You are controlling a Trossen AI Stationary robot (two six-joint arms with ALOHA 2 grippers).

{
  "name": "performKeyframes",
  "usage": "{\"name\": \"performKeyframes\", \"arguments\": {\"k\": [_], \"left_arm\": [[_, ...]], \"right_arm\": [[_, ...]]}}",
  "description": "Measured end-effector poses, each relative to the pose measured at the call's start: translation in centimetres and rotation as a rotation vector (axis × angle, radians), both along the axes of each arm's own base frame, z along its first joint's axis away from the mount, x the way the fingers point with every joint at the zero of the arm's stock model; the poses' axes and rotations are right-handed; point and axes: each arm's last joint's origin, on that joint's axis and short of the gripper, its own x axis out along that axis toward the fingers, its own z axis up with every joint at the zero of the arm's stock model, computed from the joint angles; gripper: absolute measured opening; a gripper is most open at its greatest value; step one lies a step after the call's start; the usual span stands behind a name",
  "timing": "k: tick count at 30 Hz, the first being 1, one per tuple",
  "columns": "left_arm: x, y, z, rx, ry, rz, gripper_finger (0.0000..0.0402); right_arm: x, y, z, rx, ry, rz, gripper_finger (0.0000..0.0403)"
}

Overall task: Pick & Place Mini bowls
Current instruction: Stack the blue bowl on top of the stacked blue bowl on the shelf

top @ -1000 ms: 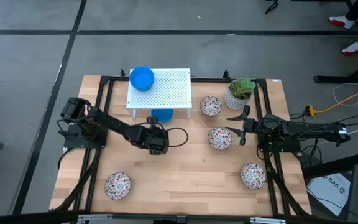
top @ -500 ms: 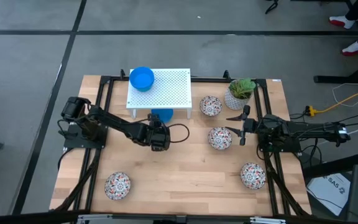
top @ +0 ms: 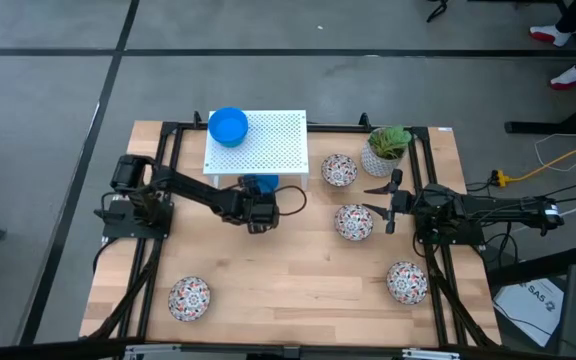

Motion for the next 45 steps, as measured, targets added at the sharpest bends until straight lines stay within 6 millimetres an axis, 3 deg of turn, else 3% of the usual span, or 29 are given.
{"name": "performKeyframes", "arguments": {"k": [7,16,26,37,41,45], "left_arm": [[0.1,0.6,-0.2,-0.066,0.0,0.005,0.013],[0.1,0.2,-0.3,-0.101,-0.003,-0.006,0.0013],[1.0,-1.8,0.3,-0.2,-0.064,-0.119,0.0004],[2.7,-6.4,4.4,-0.419,-0.139,-0.554,0.0004],[2.5,-7.3,5.8,-0.44,-0.184,-0.694,0.0004],[1.7,-7.4,8.1,-0.43,-0.256,-0.722,0.0004]], "right_arm": [[0.0,0.0,0.0,0.0,0.0,0.0,0.0182],[0.0,0.0,0.0,0.0,0.0,0.0,0.0182],[0.0,0.0,0.0,0.0,0.0,0.0,0.0182],[0.0,0.0,0.0,0.0,-0.001,0.0,0.0182],[0.0,0.0,0.0,0.0,0.0,-0.003,0.0182],[0.0,0.0,0.0,0.0,0.0,0.001,0.0182]]}}
